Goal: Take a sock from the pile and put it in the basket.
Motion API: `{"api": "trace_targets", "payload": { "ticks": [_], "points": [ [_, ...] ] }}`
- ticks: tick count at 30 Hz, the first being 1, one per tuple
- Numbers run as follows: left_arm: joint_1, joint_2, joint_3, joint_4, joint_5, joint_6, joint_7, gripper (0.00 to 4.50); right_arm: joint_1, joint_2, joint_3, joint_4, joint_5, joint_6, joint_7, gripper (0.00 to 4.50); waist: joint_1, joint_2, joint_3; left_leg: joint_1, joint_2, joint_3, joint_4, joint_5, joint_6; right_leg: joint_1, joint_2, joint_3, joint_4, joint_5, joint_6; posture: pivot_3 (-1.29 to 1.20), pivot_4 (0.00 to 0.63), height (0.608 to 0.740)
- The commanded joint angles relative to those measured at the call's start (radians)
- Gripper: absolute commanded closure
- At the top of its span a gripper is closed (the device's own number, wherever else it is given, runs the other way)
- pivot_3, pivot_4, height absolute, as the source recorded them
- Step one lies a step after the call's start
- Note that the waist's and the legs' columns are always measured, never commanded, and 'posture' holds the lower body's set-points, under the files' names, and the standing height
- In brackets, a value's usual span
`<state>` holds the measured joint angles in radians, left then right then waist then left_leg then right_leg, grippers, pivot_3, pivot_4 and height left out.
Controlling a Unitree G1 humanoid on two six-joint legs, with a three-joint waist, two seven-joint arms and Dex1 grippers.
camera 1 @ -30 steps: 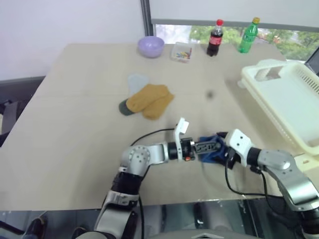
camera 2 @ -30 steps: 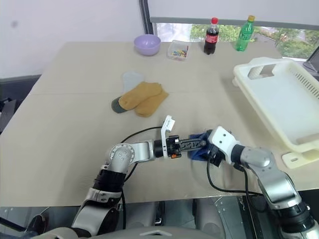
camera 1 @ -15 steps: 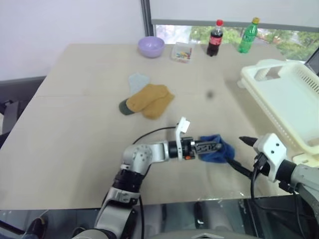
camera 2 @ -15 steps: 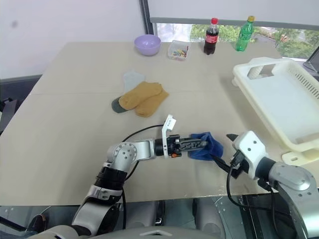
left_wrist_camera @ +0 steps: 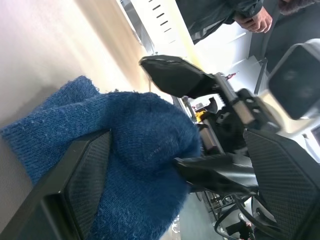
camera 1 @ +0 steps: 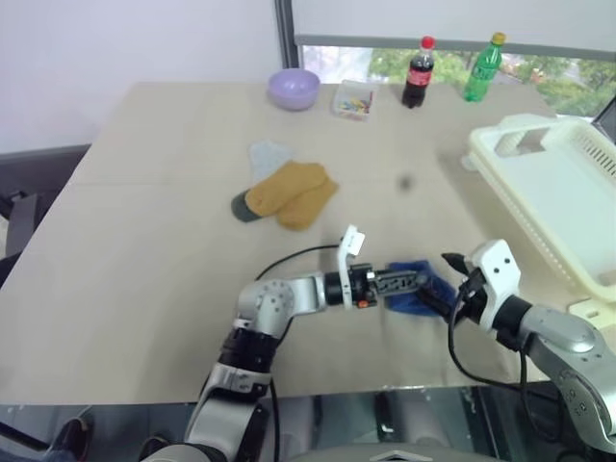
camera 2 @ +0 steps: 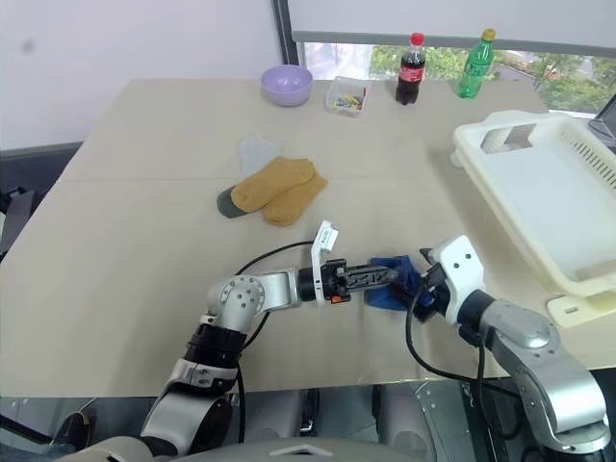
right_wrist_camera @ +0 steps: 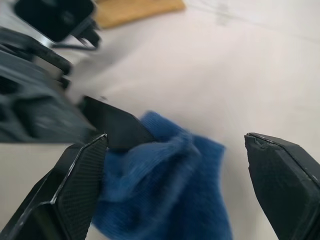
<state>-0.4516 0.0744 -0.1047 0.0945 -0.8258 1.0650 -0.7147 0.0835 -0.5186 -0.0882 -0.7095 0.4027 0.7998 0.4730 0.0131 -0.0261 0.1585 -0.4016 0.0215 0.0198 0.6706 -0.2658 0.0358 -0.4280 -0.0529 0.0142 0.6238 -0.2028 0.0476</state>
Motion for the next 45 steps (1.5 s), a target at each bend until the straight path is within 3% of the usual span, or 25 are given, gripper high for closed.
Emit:
{"api": "trace_targets", "payload": {
  "ticks": [1,9,10,12,20,23,26,30,33,39,45],
  "points": [
    [0.008,-0.01,0.008,-0.009,-0.003,-0.004,-0.009,0.0,0.035,-0.02,-0.072,0.015,0.038,0.06,-0.003,0.05,0.001,0.0,0.0,0.0,0.0,0.0,0.0,0.0,0.0,0.0,0.0,0.0,0.0,0.0,0.0,0.0,0.15,0.74],
    [0.009,-0.011,0.002,-0.018,0.01,-0.028,-0.021,0.0,0.025,0.088,-0.061,0.192,0.157,0.088,0.029,0.05,-0.006,0.0,0.0,0.002,0.001,0.001,0.0,0.0,0.0,0.001,0.001,0.001,0.002,0.0,0.001,0.0,0.15,0.74],
    [0.01,-0.009,-0.001,-0.022,0.014,-0.031,-0.024,0.0,0.026,0.091,-0.057,0.2,0.167,0.09,0.039,0.43,-0.006,0.0,0.0,0.002,0.001,0.001,0.001,0.0,0.0,0.001,0.001,0.001,0.002,-0.001,0.002,0.0,0.15,0.74],
    [0.012,-0.007,-0.004,-0.027,0.02,-0.039,-0.028,0.0,0.026,0.1,-0.052,0.2,0.203,0.103,0.054,0.72,-0.006,0.0,-0.001,0.003,0.001,0.001,0.001,0.0,0.0,0.001,0.001,0.001,0.002,-0.001,0.003,0.0,0.15,0.74],
    [0.014,-0.003,-0.001,-0.024,0.038,-0.069,-0.037,0.0,0.029,0.094,-0.016,0.167,0.296,0.135,0.082,4.46,-0.009,0.0,-0.001,0.003,0.001,0.0,0.0,0.0,0.0,0.001,0.002,0.001,0.002,0.0,0.0,0.0,0.15,0.74],
    [0.022,0.008,-0.014,-0.041,0.088,-0.14,-0.036,0.0,0.022,0.097,-0.027,0.177,0.305,0.136,0.064,4.48,-0.01,0.001,-0.001,0.003,0.001,0.0,0.0,0.0,0.0,0.001,0.002,0.001,0.002,0.0,0.0,0.0,0.15,0.74],
    [0.069,0.112,-0.148,-0.106,0.341,-0.521,-0.132,0.0,-0.008,0.12,-0.075,0.202,0.311,0.126,0.018,4.48,-0.015,0.001,-0.001,0.003,0.001,0.0,0.0,0.0,0.0,0.001,0.002,0.001,0.002,0.0,0.0,0.0,0.15,0.74],
    [0.097,0.183,-0.182,-0.095,0.467,-0.86,-0.253,0.0,-0.046,0.121,-0.106,0.22,0.314,0.12,-0.019,4.48,-0.018,0.002,-0.001,0.003,0.001,0.002,0.0,0.0,0.0,0.0,0.002,0.003,0.002,0.001,-0.001,0.0,0.15,0.74],
    [0.079,0.226,-0.222,0.013,0.619,-1.141,-0.276,0.0,-0.076,0.118,-0.124,0.218,0.342,0.162,-0.052,4.48,-0.007,0.003,-0.001,0.002,0.001,0.002,0.0,0.0,0.0,0.0,0.0,0.003,0.002,0.001,-0.001,0.0,0.15,0.74],
    [0.035,0.194,-0.214,0.164,0.66,-1.333,-0.3,0.0,-0.142,0.075,-0.157,0.161,0.409,0.232,-0.081,4.48,0.001,0.003,-0.001,0.0,0.0,0.003,0.0,0.0,0.0,-0.001,-0.001,0.002,0.001,0.001,-0.001,0.0,0.15,0.74],
    [0.012,0.131,-0.211,0.196,0.654,-1.361,-0.294,0.0,-0.208,-0.024,-0.257,0.087,0.536,0.317,-0.109,4.48,0.001,0.004,0.0,0.0,0.0,0.002,0.0,0.0,0.0,0.0,0.0,0.002,0.002,0.001,0.0,0.0,0.15,0.74]
  ]
}}
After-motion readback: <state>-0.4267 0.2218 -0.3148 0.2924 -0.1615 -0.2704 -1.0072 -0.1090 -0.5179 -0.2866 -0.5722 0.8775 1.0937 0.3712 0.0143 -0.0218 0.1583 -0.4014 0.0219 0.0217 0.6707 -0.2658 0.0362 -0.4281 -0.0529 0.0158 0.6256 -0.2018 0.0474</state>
